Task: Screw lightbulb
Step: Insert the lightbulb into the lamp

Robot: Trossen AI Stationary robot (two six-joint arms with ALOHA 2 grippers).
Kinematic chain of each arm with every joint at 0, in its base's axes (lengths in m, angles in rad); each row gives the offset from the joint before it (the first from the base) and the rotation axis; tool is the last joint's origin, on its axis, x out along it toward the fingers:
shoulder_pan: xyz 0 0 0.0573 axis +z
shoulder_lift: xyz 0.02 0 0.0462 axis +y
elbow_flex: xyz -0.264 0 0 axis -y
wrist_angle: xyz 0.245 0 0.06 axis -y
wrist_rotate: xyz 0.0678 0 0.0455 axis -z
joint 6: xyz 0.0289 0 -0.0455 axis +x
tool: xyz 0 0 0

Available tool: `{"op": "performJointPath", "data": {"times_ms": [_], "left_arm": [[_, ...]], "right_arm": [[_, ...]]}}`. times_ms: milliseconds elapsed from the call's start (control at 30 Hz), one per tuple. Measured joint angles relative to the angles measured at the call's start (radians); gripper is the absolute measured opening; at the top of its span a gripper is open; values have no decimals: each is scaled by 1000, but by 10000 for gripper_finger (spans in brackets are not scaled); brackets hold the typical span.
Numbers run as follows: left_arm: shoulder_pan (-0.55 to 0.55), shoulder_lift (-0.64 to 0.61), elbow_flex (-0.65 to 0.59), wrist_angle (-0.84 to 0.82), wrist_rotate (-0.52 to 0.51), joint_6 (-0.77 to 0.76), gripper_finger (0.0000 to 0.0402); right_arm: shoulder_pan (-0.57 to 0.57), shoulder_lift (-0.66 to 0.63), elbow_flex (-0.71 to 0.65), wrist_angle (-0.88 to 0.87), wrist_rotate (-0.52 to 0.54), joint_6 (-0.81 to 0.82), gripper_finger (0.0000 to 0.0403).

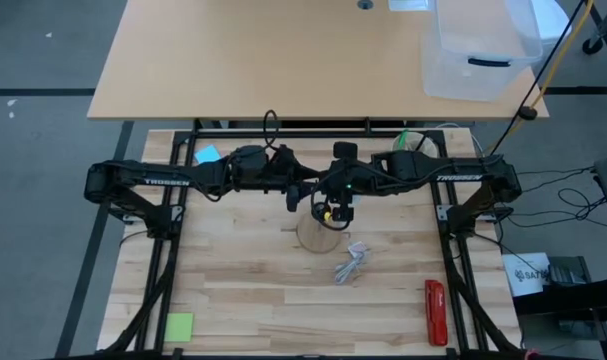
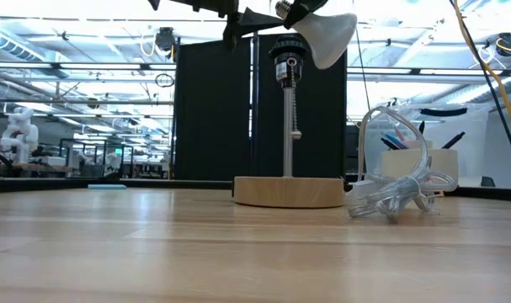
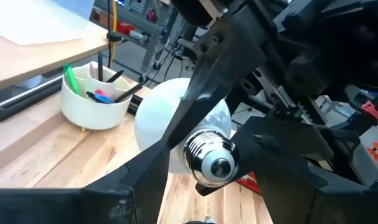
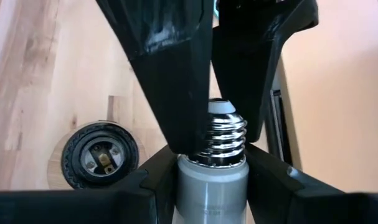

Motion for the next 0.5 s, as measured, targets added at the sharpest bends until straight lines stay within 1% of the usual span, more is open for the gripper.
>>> {"op": "performJointPath", "data": {"times_ms": [300,500], "left_arm": [[0,-1,0,0,-24,3,176],[0,-2,0,-6,-28,2,167]], "right_arm": [[1,1,-1,24,23,-54,145],[11,15,-1,37,66,-119,145]]}}
